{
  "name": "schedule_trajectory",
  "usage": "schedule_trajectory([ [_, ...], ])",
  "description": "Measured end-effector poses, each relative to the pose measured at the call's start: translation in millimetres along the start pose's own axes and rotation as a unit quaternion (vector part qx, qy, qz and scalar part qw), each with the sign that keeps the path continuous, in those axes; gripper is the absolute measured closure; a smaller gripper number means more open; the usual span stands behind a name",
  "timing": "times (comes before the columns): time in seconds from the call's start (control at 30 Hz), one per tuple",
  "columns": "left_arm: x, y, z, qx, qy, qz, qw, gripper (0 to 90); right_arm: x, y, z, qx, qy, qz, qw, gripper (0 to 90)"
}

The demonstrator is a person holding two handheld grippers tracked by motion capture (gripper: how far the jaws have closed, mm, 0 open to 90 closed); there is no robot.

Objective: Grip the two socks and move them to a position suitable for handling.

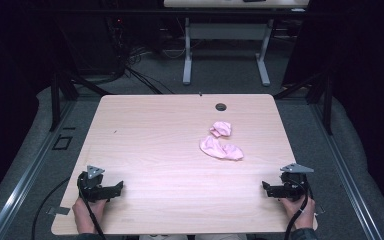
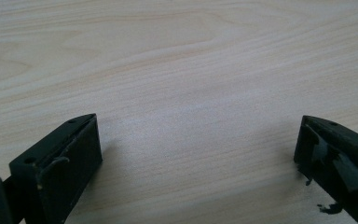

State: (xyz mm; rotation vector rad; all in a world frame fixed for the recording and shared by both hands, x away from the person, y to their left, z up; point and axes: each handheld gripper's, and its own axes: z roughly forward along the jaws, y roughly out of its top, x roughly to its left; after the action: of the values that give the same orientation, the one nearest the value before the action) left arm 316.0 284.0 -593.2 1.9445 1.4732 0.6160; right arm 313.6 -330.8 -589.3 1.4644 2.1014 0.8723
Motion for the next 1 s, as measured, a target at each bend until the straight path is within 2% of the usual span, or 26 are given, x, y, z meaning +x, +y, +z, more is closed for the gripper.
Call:
schedule_trajectory([
  [0.57, 0.0, -0.1, -0.3, -0.001, 0.000, 0.001, 1.0000, 1.4, -0.6, 3.3, 1.5, 0.007, 0.002, 0.004, 1.0000, 0.0],
  [0.63, -0.2, -0.1, -0.3, -0.002, 0.000, -0.001, 1.0000, 1.4, -1.0, 4.5, 1.5, 0.010, 0.003, 0.010, 0.9999, 0.0],
  [0.8, -0.2, -0.1, -0.4, -0.002, 0.001, -0.002, 1.0000, 1.4, -8.9, 10.7, -1.1, 0.017, 0.026, 0.030, 0.9991, 0.0],
  [0.97, -0.1, -0.2, -0.5, -0.002, 0.002, -0.002, 1.0000, 1.6, -7.2, 21.6, -7.4, 0.008, 0.034, 0.029, 0.9990, 0.0],
  [1.0, -0.1, -0.1, -0.5, -0.001, 0.002, -0.002, 1.0000, 1.6, -5.4, 26.9, -9.7, 0.011, 0.035, 0.021, 0.9991, 0.0],
])
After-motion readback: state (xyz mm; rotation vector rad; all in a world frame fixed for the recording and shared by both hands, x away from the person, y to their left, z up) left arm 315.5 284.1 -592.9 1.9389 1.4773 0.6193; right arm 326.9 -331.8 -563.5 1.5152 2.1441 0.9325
